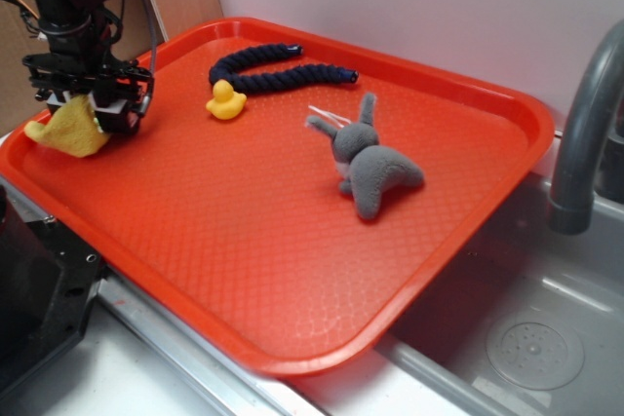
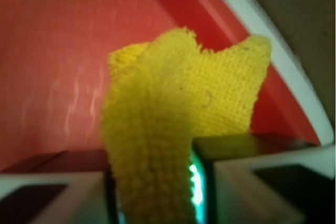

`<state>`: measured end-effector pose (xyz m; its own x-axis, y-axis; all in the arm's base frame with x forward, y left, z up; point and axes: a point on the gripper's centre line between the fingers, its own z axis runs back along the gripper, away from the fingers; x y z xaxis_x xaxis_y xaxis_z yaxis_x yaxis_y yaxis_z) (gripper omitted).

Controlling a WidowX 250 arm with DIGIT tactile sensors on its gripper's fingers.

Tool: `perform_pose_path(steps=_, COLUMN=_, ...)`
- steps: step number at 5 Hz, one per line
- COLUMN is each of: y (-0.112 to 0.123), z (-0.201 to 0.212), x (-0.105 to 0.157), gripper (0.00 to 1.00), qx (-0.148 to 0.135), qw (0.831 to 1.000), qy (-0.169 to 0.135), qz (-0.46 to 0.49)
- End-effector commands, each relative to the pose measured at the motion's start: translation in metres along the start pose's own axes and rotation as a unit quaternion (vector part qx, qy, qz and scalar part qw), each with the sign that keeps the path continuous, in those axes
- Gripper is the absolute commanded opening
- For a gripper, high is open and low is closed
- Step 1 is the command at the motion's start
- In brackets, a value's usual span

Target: Grab the yellow cloth.

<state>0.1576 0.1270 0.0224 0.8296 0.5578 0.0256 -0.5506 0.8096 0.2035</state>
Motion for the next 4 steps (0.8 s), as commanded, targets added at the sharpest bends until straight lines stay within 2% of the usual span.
perform_pose_path(steps=1, y=-0.022, z=0.118, x=-0.029, gripper=0.0, qx=-0.104, qw=0.984, qy=-0.052, qz=-0.138)
perform_pose_path(steps=2, y=-0.055, z=0.169, x=-0.05, gripper=0.0, qx=-0.116, qw=0.968, qy=-0.065, qz=-0.212)
perform_pose_path(steps=3, y=-0.082, z=0.194, x=-0.079, gripper=0.0, qx=-0.09, qw=0.957, qy=-0.088, qz=-0.262)
perform_pose_path(steps=4, y=-0.085, z=0.207, x=-0.088, gripper=0.0, qx=-0.095, qw=0.952, qy=-0.099, qz=-0.272)
